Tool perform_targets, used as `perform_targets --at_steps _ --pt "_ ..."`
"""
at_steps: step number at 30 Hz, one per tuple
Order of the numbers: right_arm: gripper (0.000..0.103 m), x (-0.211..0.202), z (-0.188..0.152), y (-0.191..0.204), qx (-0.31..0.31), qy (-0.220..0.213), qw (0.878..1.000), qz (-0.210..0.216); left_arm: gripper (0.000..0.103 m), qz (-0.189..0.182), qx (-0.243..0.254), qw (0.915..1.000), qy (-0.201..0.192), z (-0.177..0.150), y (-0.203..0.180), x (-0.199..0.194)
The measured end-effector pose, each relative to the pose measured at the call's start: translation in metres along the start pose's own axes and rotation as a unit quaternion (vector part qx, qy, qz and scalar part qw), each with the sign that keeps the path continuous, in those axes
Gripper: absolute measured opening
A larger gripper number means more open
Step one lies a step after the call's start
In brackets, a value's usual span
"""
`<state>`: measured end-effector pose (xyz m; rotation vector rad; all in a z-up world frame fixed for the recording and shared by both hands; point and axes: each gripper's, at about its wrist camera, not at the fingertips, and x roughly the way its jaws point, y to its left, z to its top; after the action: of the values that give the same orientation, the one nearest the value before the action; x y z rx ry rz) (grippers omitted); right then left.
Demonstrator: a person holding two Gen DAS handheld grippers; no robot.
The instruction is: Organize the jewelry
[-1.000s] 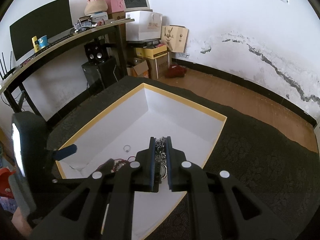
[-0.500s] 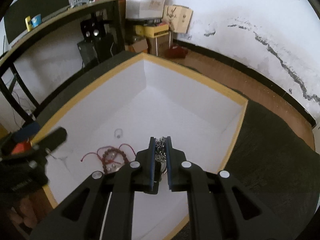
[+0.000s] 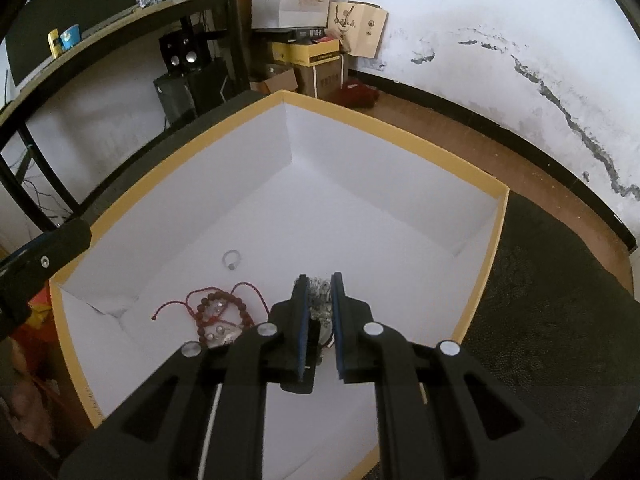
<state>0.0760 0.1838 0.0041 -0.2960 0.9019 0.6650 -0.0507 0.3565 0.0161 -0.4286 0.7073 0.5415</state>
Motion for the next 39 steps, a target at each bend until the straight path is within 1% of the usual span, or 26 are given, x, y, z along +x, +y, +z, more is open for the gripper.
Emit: perform_targets --at_steps 1,2,3,5,8,10,13,15,18,19,21,22,23,25,26,27,28,29,31,32,33,34,35,36,37,39 --pt "0.061 -0.004 0.001 -0.002 0.003 -0.007 1.000 0.004 0.090 0.000 -0.001 1.0000 -0.004 0.000 -0.001 -0.002" --pt "0.079 -0.008 0.001 -0.003 0.005 -0.014 1.000 0.007 0.090 -0.001 -0.002 1.0000 -0.006 0.000 -0.002 -0.003" --pt "0.097 -0.015 0.001 -0.005 0.009 -0.031 0.999 0.013 0.090 -0.001 -0.004 1.0000 -0.008 0.001 -0.003 -0.004" --pt "0.097 -0.026 0.001 -0.009 0.010 -0.045 0.999 0.016 0.092 -0.001 -0.008 0.9999 -0.012 0.000 -0.005 -0.007" --pt "0.097 -0.042 -0.001 -0.019 0.021 -0.054 0.998 0.024 0.093 -0.006 -0.013 0.9997 -0.020 0.002 -0.010 -0.013" --pt "0.097 -0.059 -0.004 -0.028 0.033 -0.072 0.997 0.018 0.095 -0.010 -0.017 0.9995 -0.025 0.004 -0.015 -0.016" --pt "0.097 -0.085 -0.012 -0.043 0.039 -0.087 0.995 0.000 0.096 -0.017 -0.023 0.9991 -0.030 0.006 -0.024 -0.021" --pt "0.097 -0.104 -0.026 -0.060 0.040 -0.090 0.994 -0.036 0.096 -0.028 -0.021 0.9990 -0.027 0.005 -0.038 -0.024" --pt "0.097 -0.124 -0.050 -0.093 0.054 -0.082 0.991 -0.087 0.096 -0.059 0.007 0.9982 -0.012 -0.001 -0.073 -0.030" --pt "0.097 -0.131 -0.063 -0.111 0.067 -0.074 0.989 -0.107 0.096 -0.070 0.022 0.9972 -0.011 -0.005 -0.088 -0.034" --pt "0.097 -0.141 -0.090 -0.146 0.094 -0.066 0.985 -0.128 0.096 -0.097 0.069 0.9928 -0.018 -0.021 -0.128 -0.047" --pt "0.097 -0.149 -0.111 -0.172 0.120 -0.063 0.980 -0.143 0.096 -0.107 0.091 0.9898 -0.020 -0.030 -0.149 -0.052" --pt "0.097 -0.153 -0.128 -0.190 0.142 -0.064 0.976 -0.152 0.096 -0.114 0.108 0.9874 -0.020 -0.037 -0.164 -0.056" --pt "0.097 -0.159 -0.161 -0.227 0.188 -0.058 0.967 -0.163 0.096 -0.127 0.135 0.9826 -0.016 -0.053 -0.193 -0.059" --pt "0.097 -0.159 -0.174 -0.246 0.211 -0.035 0.962 -0.172 0.096 -0.132 0.146 0.9804 -0.010 -0.063 -0.210 -0.060" --pt "0.097 -0.163 -0.181 -0.259 0.220 -0.013 0.959 -0.179 0.096 -0.138 0.152 0.9786 -0.001 -0.071 -0.223 -0.059" --pt "0.097 -0.170 -0.183 -0.265 0.219 -0.017 0.958 -0.184 0.096 -0.146 0.156 0.9768 0.009 -0.078 -0.235 -0.058" --pt "0.097 -0.183 -0.186 -0.271 0.211 -0.037 0.956 -0.201 0.096 -0.153 0.159 0.9752 0.017 -0.086 -0.252 -0.057" --pt "0.097 -0.199 -0.192 -0.281 0.206 -0.067 0.950 -0.227 0.096 -0.156 0.167 0.9733 0.020 -0.099 -0.272 -0.057" --pt "0.097 -0.203 -0.197 -0.287 0.209 -0.077 0.947 -0.233 0.096 -0.156 0.178 0.9712 0.024 -0.107 -0.285 -0.056" --pt "0.097 -0.202 -0.205 -0.295 0.217 -0.078 0.944 -0.237 0.096 -0.155 0.190 0.9691 0.026 -0.114 -0.294 -0.056" --pt "0.097 -0.197 -0.209 -0.303 0.226 -0.061 0.944 -0.234 0.096 -0.154 0.199 0.9675 0.029 -0.122 -0.302 -0.055" --pt "0.097 -0.193 -0.211 -0.310 0.232 -0.045 0.947 -0.219 0.096 -0.153 0.203 0.9667 0.031 -0.126 -0.306 -0.055" --pt "0.097 -0.192 -0.213 -0.313 0.233 -0.046 0.949 -0.210 0.096 -0.153 0.208 0.9654 0.035 -0.132 -0.312 -0.054" --pt "0.097 -0.191 -0.212 -0.314 0.226 -0.049 0.950 -0.210 0.096 -0.150 0.214 0.9645 0.036 -0.137 -0.314 -0.053" --pt "0.097 -0.187 -0.209 -0.315 0.210 -0.039 0.954 -0.210 0.096 -0.142 0.227 0.9627 0.038 -0.142 -0.320 -0.049"
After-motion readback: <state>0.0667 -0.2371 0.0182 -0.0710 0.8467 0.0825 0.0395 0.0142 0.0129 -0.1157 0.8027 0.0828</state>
